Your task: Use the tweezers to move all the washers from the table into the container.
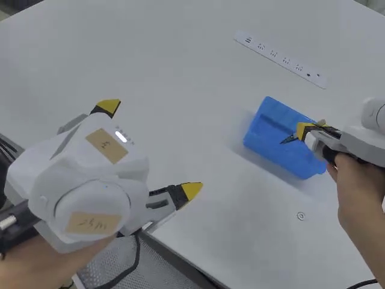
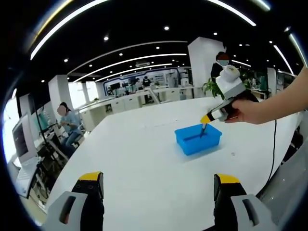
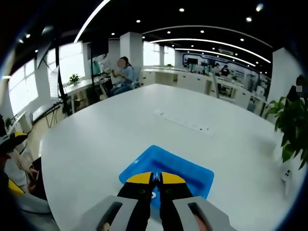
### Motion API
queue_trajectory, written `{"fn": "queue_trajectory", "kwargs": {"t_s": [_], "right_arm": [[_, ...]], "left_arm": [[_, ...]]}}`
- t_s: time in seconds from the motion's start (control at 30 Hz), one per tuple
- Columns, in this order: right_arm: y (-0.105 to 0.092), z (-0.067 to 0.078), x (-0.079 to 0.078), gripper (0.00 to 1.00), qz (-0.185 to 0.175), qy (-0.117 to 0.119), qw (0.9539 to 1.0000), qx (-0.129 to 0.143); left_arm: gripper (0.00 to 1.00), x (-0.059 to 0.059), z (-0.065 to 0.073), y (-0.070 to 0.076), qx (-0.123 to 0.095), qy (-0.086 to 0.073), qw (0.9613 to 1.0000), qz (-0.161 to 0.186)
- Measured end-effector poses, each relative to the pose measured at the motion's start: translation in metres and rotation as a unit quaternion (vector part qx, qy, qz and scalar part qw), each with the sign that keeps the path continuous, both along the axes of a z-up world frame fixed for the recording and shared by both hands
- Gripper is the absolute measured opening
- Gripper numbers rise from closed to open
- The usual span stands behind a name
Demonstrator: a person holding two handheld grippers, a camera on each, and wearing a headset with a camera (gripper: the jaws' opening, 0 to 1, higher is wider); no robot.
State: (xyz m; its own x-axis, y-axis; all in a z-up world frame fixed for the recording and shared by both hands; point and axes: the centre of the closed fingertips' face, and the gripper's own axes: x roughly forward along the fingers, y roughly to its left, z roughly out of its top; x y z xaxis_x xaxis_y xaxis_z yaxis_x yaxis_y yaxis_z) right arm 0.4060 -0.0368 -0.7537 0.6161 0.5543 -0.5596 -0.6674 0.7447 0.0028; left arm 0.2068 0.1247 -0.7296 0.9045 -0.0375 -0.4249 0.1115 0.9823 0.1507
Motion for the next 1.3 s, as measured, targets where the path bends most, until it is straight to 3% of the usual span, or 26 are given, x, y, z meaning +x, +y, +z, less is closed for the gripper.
{"fn": "queue_trajectory", "kwargs": {"t_s": [0.23,0.47,0.83,1.3], "right_arm": [[-0.020,0.026,-0.013,0.01,-0.023,-0.019,0.9991,0.029],[-0.050,0.033,-0.031,0.01,-0.049,-0.025,0.9980,0.032],[-0.081,0.003,-0.054,0.02,-0.077,0.009,0.9969,0.013],[-0.090,-0.031,-0.070,0.02,-0.083,0.049,0.9954,0.000]], "left_arm": [[0.98,-0.001,0.001,0.001,0.004,-0.002,1.0000,-0.002],[0.97,-0.001,0.002,-0.002,0.012,-0.003,0.9999,-0.009],[0.97,0.002,0.001,-0.005,0.015,-0.004,0.9997,-0.018],[0.96,0.005,-0.003,-0.004,0.017,-0.002,0.9997,-0.019]]}}
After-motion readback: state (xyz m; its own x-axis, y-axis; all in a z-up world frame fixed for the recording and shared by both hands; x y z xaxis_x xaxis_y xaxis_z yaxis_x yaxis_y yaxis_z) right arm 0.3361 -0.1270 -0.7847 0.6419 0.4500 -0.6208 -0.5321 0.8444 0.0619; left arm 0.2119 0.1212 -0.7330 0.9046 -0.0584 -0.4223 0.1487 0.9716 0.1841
